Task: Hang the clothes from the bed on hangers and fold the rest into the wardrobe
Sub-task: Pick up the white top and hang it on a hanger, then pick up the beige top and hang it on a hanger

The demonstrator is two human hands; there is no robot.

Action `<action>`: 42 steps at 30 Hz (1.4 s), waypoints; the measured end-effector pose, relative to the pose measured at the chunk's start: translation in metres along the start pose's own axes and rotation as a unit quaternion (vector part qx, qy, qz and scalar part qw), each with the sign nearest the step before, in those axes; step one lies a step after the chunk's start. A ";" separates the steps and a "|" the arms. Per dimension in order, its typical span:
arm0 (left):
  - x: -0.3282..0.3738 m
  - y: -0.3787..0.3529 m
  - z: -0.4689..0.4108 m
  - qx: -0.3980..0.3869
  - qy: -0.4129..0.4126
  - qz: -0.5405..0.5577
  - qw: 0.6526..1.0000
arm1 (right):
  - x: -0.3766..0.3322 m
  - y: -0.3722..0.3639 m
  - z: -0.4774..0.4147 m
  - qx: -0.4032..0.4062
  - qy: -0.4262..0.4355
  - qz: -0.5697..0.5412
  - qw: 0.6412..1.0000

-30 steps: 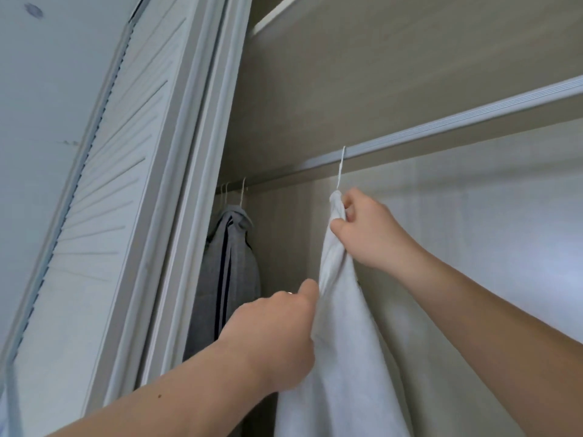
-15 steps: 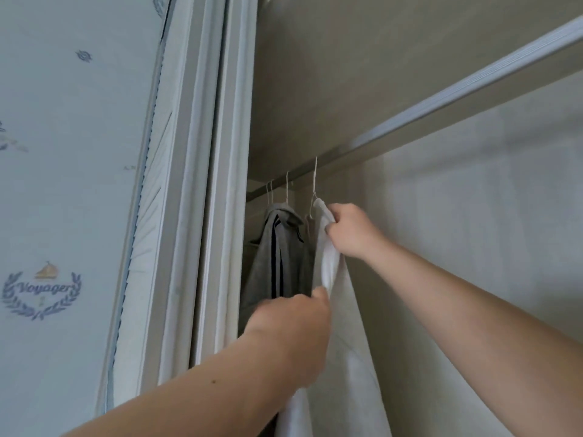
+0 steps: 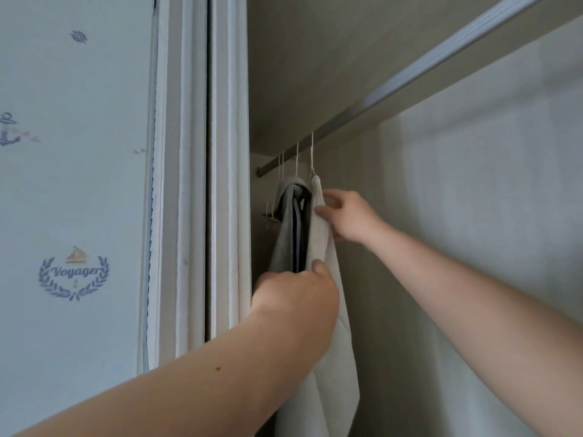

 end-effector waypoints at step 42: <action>-0.387 -0.082 0.896 -0.161 0.533 0.045 0.829 | -0.656 -0.364 0.613 -0.454 0.436 -0.130 0.767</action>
Point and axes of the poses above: each hand's wrist, its own z-axis away from the middle knuckle, its own y-axis out of the back of the hand, x = y × z, the point moved 5 cm from there along -z, towards the middle knuckle, and after that the axes turned 11 degrees about y, right-handed, at the moved point
